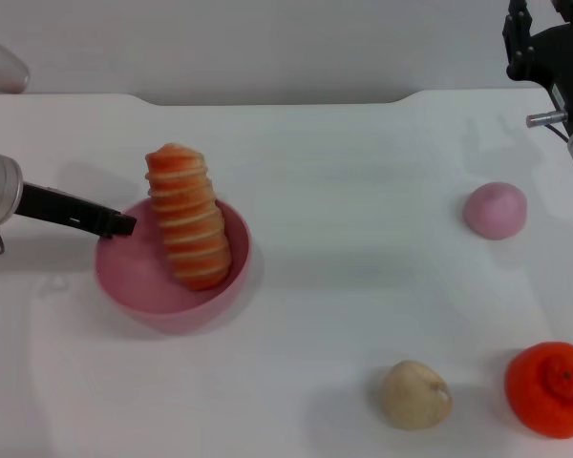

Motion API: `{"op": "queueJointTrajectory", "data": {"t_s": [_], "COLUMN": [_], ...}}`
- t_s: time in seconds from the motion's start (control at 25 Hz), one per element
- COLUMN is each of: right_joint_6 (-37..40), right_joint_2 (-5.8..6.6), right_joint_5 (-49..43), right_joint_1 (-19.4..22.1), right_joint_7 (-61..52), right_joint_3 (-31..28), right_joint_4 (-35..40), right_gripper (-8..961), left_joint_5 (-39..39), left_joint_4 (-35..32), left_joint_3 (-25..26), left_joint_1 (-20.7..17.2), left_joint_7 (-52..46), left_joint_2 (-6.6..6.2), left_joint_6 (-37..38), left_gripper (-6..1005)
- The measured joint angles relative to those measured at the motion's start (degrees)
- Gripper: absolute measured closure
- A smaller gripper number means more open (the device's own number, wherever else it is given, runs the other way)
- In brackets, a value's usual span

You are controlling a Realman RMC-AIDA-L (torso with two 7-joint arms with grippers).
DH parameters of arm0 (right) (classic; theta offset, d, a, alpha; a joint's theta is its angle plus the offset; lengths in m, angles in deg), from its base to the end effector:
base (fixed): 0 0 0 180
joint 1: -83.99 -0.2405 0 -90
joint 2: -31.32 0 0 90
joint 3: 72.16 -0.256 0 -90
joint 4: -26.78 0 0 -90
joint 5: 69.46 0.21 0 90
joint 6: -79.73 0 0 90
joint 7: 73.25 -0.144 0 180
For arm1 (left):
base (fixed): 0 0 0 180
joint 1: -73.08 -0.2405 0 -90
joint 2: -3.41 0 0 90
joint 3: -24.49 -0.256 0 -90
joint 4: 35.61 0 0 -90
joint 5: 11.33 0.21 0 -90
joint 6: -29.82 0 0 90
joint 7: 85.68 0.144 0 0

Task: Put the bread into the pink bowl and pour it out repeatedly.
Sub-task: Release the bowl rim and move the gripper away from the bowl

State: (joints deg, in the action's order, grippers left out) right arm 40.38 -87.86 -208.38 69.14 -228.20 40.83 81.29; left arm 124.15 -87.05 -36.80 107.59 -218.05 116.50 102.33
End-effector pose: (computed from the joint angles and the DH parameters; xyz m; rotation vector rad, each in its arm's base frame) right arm 0.2196 0.3697 -0.0026 -1.5721 0.3564 0.6485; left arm -0.2715 0.3886 0.0310 -2.4178 -1.2127 0.0778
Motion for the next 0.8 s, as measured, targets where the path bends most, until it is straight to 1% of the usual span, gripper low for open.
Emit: {"op": "queueJointTrajectory", "data": {"t_s": [0.56,0.8], "right_joint_6": [0.0,0.0], "right_joint_2": [0.08,0.09], "right_joint_5": [-0.1,-0.1], "right_joint_1": [0.0,-0.2], "right_joint_7": [0.0,0.0], "right_joint_3": [-0.2,-0.5], "right_joint_4": [-0.1,-0.5], "right_gripper": [545,545], "left_joint_5": [0.0,0.0], "left_joint_4": [0.0,-1.0], "left_joint_3": [-0.3,0.8], "left_joint_1": [-0.1,-0.1], "left_joint_7": [-0.9,-2.0], "left_joint_2": [0.39,0.47], "left_joint_6": [-0.6,-1.0], "left_gripper": [822,623]}}
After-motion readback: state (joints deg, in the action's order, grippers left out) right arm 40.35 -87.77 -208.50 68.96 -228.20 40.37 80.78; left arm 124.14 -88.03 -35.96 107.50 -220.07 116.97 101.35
